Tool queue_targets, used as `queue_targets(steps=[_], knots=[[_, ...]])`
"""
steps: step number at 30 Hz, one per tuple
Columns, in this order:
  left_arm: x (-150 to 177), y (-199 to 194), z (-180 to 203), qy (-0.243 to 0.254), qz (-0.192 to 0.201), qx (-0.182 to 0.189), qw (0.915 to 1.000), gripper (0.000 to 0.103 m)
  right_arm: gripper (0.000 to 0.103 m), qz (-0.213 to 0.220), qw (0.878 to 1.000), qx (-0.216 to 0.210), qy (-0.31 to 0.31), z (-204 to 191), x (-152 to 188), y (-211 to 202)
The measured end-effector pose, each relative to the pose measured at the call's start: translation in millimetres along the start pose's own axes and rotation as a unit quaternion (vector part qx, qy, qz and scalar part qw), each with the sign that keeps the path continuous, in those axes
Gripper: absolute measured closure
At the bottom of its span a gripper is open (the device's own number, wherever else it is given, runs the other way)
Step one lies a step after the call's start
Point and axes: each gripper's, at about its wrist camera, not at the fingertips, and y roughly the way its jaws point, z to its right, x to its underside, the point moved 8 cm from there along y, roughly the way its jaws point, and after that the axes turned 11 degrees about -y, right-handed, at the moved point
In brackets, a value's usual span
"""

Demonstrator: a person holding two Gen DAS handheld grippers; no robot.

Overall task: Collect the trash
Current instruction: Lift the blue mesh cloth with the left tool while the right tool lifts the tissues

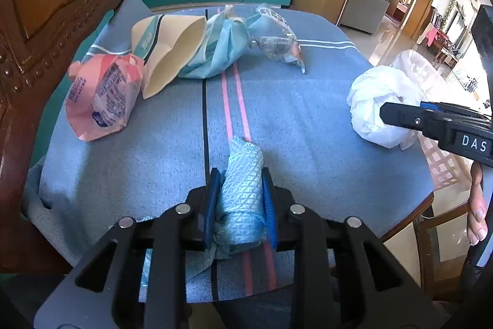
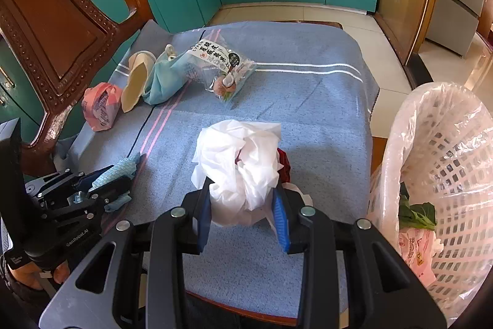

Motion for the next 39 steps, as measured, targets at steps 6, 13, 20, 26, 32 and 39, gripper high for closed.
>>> queue_targets(steps=[6,13,20,26,32,39], knots=[[4.0,6.9,1.9,0.013,-0.005,-0.009,0.9999,0.053,0.068,-0.005,1.0,0.0,-0.002,-1.2,0.8,2.7],[10.4,10.7,10.5,0.034,-0.003,-0.019,0.9992,0.048,0.068,-0.011,1.0,0.004,-0.003,-0.5,1.6,6.3],[4.9,5.2,1.8,0.013,0.016,-0.039,0.999,0.075,0.068,-0.012,1.0,0.005,-0.004,-1.8,1.4,7.6],[-5.5,-10.1,-3.7,-0.007,0.045,-0.036,0.9983,0.076,0.068,-0.013,1.0,0.004,-0.003,-1.4,1.8,8.8],[-8.3,-17.2,-7.9,-0.014,0.052,-0.035,0.9979,0.076,0.068,-0.015,1.0,0.004,-0.005,-3.3,2.5,11.4],[-4.7,-15.6,-8.5,-0.016,0.048,-0.035,0.9981,0.076,0.068,-0.015,1.0,0.003,-0.004,-3.2,4.0,11.2]])
